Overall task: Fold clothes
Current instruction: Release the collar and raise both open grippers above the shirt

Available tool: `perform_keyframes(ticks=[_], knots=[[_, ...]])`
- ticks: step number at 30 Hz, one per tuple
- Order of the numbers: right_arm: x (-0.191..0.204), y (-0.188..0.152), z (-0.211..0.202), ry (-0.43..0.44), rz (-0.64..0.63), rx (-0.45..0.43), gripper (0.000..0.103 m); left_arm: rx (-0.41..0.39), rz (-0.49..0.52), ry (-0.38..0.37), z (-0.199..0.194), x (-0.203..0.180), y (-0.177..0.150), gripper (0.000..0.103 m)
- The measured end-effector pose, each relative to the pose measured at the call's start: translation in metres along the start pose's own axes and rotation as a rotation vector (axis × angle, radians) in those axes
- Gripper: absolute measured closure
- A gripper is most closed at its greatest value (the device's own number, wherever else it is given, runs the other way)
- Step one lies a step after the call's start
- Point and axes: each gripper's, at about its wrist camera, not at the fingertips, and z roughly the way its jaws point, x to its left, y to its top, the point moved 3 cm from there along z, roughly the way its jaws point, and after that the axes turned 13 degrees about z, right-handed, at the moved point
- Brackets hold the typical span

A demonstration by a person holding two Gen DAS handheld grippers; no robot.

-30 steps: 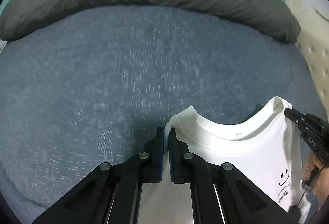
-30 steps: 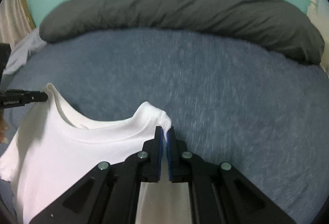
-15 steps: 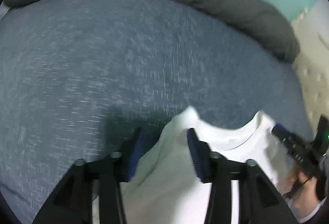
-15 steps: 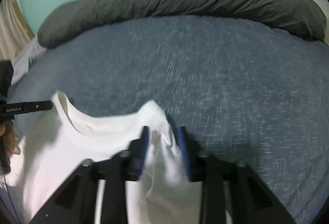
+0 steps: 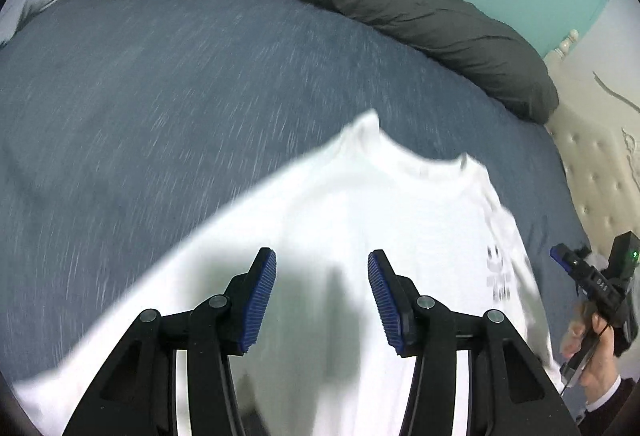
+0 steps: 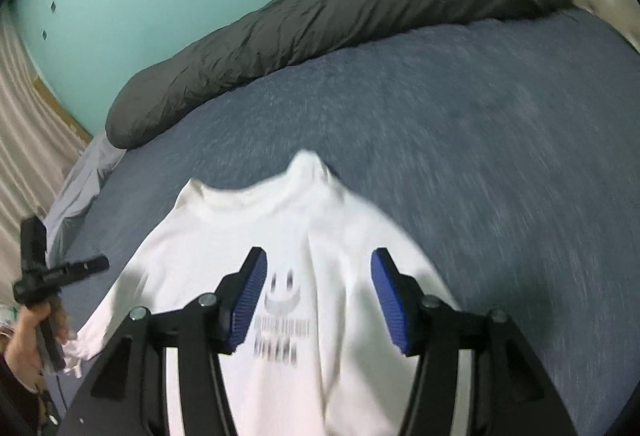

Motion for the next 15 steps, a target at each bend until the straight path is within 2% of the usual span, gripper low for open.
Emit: perform_keyframes(ticks=[4, 7, 11, 15], knots=[[-0.017, -0.047, -0.038, 0.013, 0.058, 0.033, 0.048, 0.037, -0.016, 0.015, -0.022, -0.007, -0.062, 0.051], [-0.03, -0.082, -0.063, 0.009, 0.096, 0.053, 0.048, 0.011, -0.045, 0.037, -0.044, -0.009, -0.103, 0.051], [-0.048, -0.123, -0.093, 0.017, 0.183, 0.041, 0.048, 0.021, -0.089, 0.015, -0.059, -0.011, -0.146, 0.051], [-0.057, -0.155, -0.119, 0.034, 0.272, 0.023, 0.048, 0.051, -0.067, -0.006, -0.072, -0.023, -0.178, 0.051]])
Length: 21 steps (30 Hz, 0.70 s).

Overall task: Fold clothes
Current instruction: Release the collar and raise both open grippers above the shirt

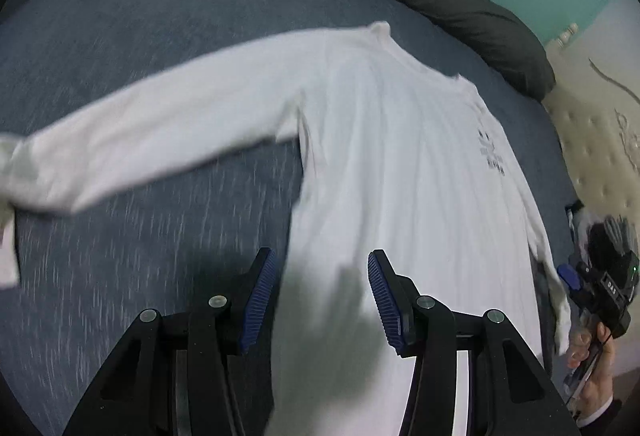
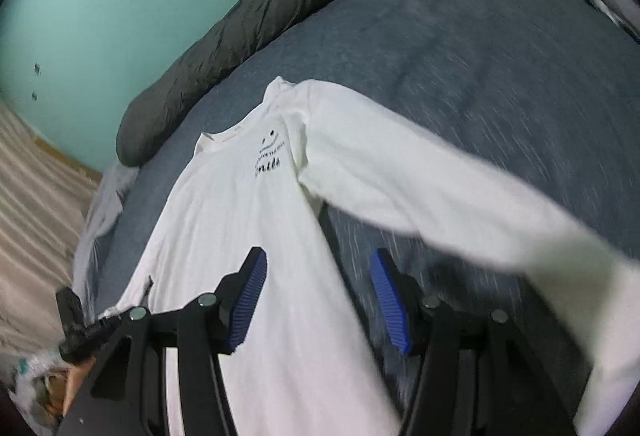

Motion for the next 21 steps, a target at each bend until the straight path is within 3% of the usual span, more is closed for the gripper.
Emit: perform_keyframes(ticks=[8, 11, 15, 21], knots=[[0.0, -0.052, -0.043, -0.067, -0.083, 0.081, 0.048, 0.081, 0.087, -0.019, -0.045, -0.015, -0.044, 0.051], [-0.005, -0.073, -0.06, -0.128, -0.13, 0.136, 0.048, 0.113, 0.131, -0.007, -0.065, -0.016, -0.061, 0.051], [-0.013, -0.102, -0.08, -0.216, -0.195, 0.213, 0.048, 0.157, 0.149, -0.004, -0.083, -0.014, -0.086, 0.051], [-0.031, -0.13, -0.103, -0.278, -0.222, 0.264, 0.048, 0.217, 0.141, 0.01, -0.098, -0.006, -0.123, 0.051]])
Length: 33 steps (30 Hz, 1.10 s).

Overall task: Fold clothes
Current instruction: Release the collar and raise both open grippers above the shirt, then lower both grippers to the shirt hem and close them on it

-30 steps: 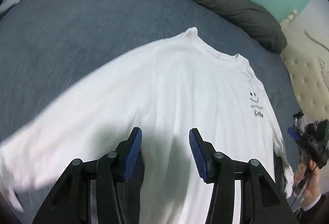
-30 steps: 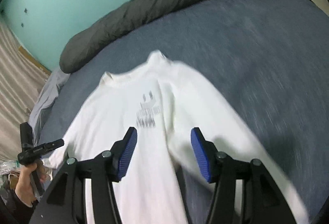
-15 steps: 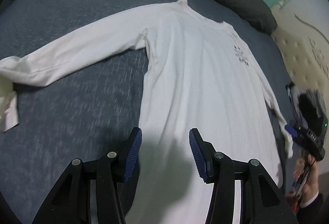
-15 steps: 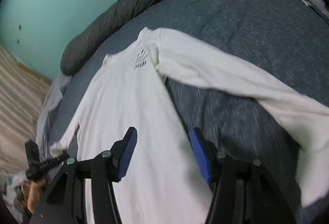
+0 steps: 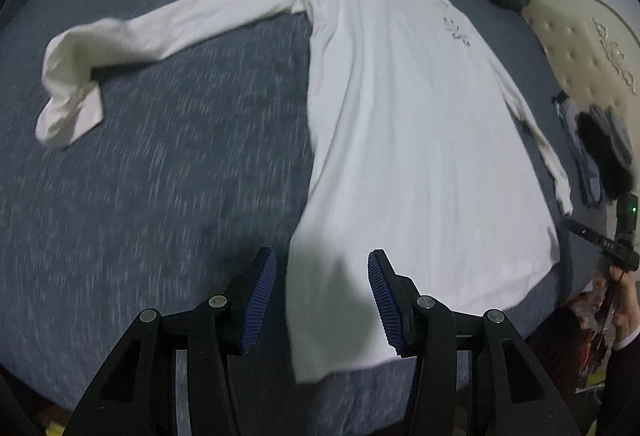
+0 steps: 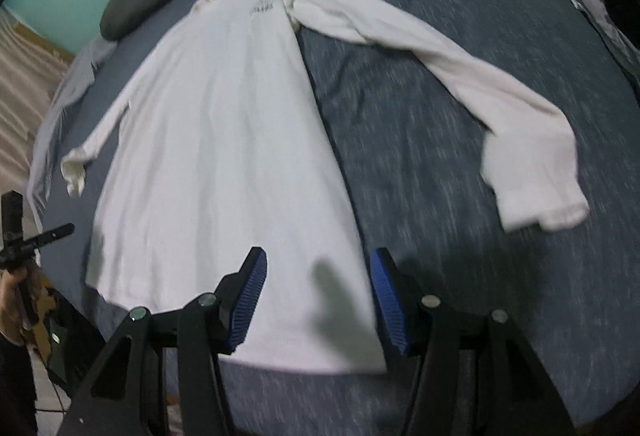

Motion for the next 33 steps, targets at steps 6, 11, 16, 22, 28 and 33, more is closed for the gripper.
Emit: perform_keyframes(ticks=[6, 11, 16, 22, 28, 33], knots=[[-0.016, -0.032, -0.012, -0.047, -0.015, 0.035, 0.048, 0.033, -0.01, -0.008, -0.003, 0.0, -0.029, 0.051], [-0.022, -0.047, -0.013, -0.051, -0.015, 0.057, 0.048, 0.048, -0.042, -0.02, -0.002, 0.005, -0.046, 0.051], [-0.026, -0.054, -0.014, -0.039, -0.01, 0.059, 0.053, 0.067, -0.08, -0.037, 0.006, 0.011, -0.057, 0.051], [-0.035, -0.054, -0.005, -0.031, 0.036, 0.076, 0.059, 0.091, -0.117, -0.059, 0.02, 0.015, -0.065, 0.051], [-0.038, -0.052, 0.001, -0.046, 0.04, 0.089, 0.068, 0.105, -0.124, -0.082, 0.031, 0.015, -0.068, 0.052], [-0.04, -0.054, 0.006, -0.044, 0.046, 0.087, 0.086, 0.112, -0.105, -0.097, 0.037, 0.009, -0.068, 0.073]])
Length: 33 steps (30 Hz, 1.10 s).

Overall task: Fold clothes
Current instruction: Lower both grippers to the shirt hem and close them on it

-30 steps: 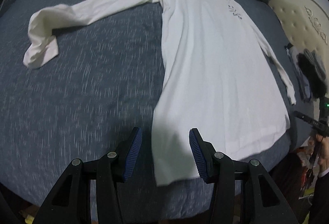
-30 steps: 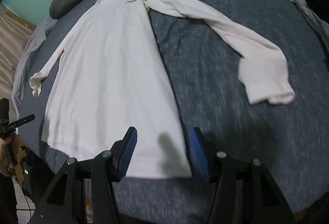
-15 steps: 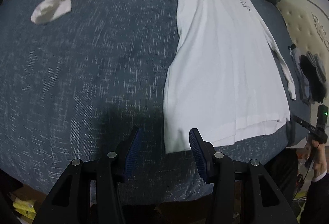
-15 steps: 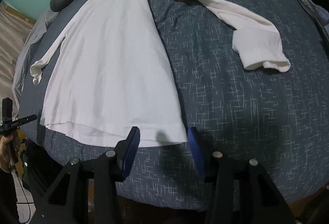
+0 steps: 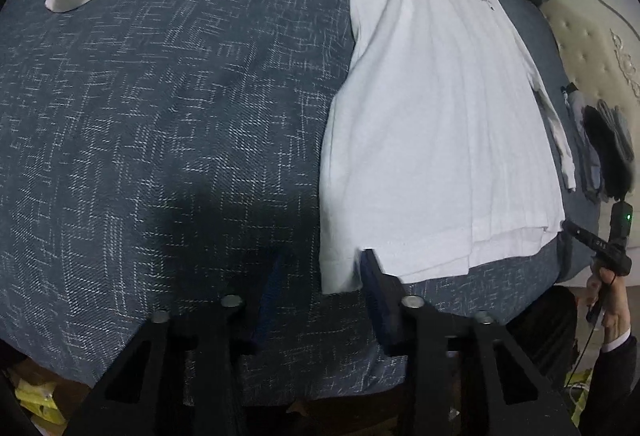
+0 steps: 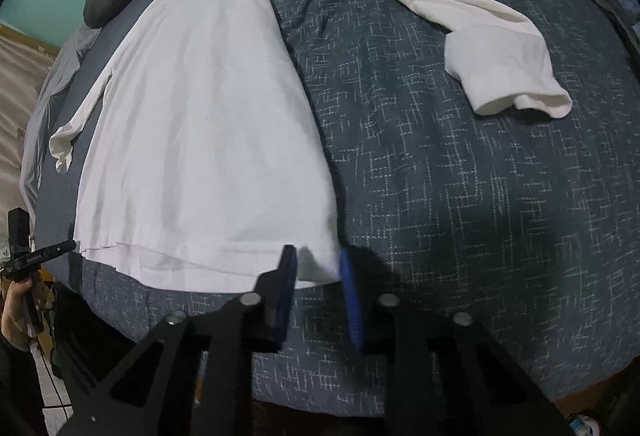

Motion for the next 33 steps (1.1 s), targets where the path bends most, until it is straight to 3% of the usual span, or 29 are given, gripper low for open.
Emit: perform_keyframes(ticks=[3, 6, 18, 33], knots=[[0.0, -0.001, 0.0, 0.012, -0.002, -0.004, 0.097, 0.003, 0.01, -0.015, 0.002, -0.002, 0.001, 0.09], [0.002, -0.001, -0.005, 0.023, -0.011, -0.016, 0.099, -0.005, 0.024, -0.017, -0.001, -0.005, 0.002, 0.095], [-0.005, -0.01, -0.049, 0.06, -0.055, -0.041, 0.101, -0.048, 0.048, -0.05, -0.032, -0.003, -0.001, 0.098], [-0.007, -0.04, -0.015, -0.02, -0.127, 0.055, 0.101, 0.039, 0.07, -0.008, -0.008, 0.005, -0.007, 0.098]])
